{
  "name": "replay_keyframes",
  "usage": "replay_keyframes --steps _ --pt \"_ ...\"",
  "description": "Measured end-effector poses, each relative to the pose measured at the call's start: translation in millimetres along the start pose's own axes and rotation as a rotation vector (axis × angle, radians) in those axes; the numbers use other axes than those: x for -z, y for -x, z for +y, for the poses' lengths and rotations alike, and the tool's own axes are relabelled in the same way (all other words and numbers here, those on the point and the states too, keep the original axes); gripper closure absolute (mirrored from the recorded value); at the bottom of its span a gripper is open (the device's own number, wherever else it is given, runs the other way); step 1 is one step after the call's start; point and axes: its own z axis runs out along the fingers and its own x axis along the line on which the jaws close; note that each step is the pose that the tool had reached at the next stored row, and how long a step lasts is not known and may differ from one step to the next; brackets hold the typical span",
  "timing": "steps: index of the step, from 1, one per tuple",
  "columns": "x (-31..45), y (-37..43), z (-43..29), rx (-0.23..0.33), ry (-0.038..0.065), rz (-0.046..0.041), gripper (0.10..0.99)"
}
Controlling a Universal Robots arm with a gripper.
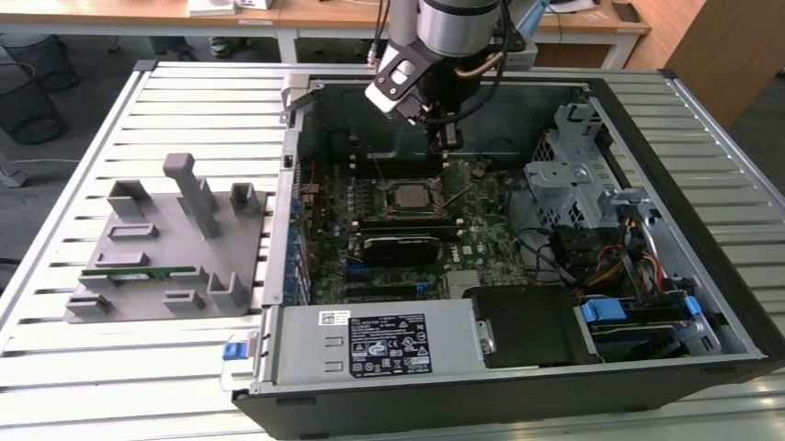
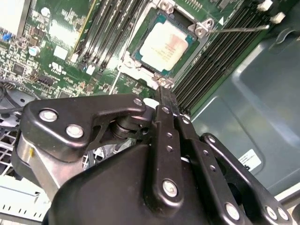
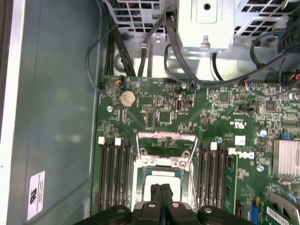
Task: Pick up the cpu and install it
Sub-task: 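Close the cpu cover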
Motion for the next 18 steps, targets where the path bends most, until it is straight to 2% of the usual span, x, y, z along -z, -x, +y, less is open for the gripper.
replay_keyframes --steps 4,13,18 --pt "-0.1 1.3 4.0 0.0 0.0 0.0001 0.98" --pt "0.2 9.1 7.1 0.0 0.0 0.0002 0.98" --pt "-0.1 9.6 16.2 0.0 -0.007 0.0003 0.98"
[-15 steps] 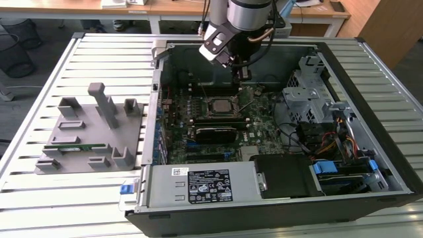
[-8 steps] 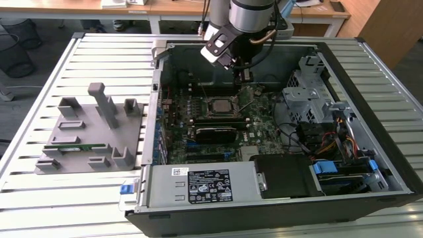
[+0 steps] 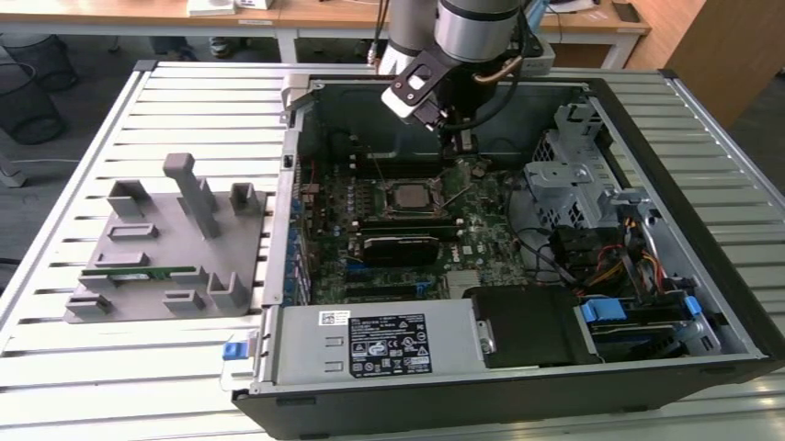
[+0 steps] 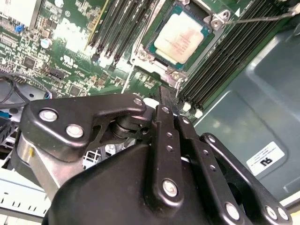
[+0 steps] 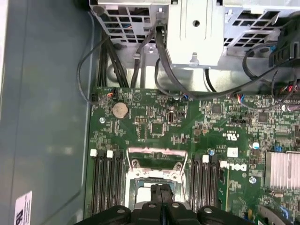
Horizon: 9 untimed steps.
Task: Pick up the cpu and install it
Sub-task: 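Close the cpu cover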
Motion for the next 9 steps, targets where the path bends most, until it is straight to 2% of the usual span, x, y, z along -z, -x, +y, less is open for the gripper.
replay_keyframes --steps 9 --pt "-2.0 0.4 7.7 0.025 -0.005 0.0004 0.98"
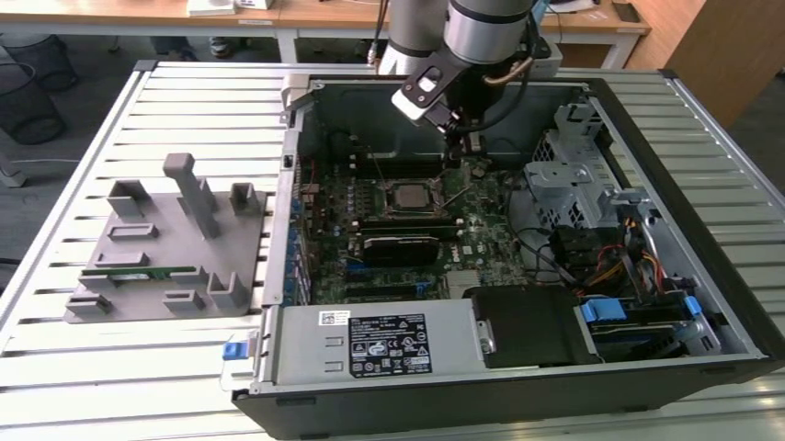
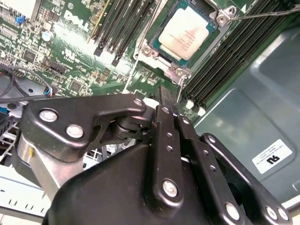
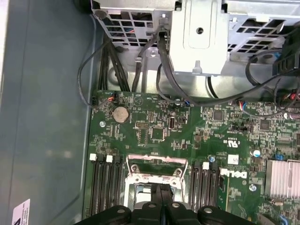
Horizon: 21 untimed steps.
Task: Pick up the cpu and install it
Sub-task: 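Close the cpu cover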
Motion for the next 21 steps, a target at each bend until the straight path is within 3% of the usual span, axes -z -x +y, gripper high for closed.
replay_keyframes --steps 21 --pt "-5.4 0.9 19.4 0.002 -0.001 -0.0046 0.98"
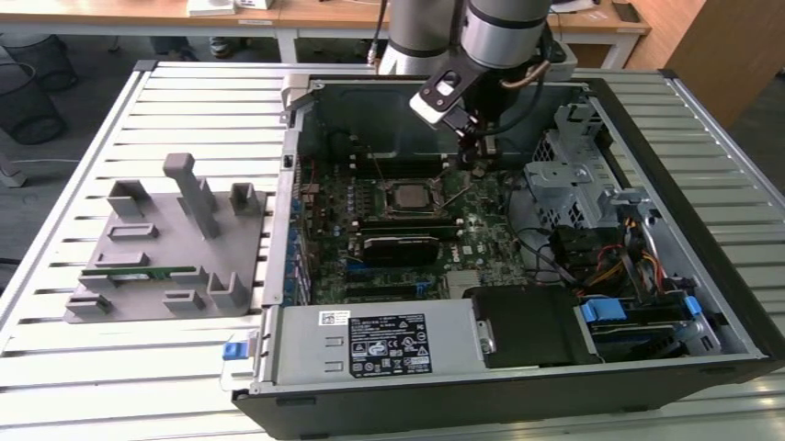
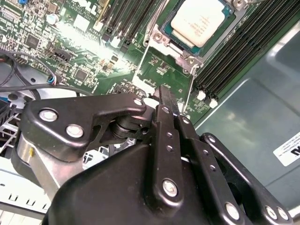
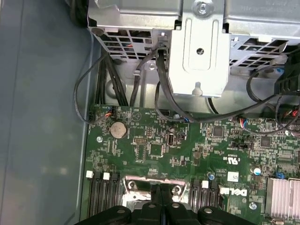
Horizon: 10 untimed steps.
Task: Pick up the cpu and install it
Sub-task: 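Close the cpu cover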
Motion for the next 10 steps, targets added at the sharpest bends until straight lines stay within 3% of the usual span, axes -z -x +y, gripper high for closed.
replay_keyframes --steps 10 --pt "-1.6 -0.6 8.0 0.002 -0.001 -0.0054 0.98"
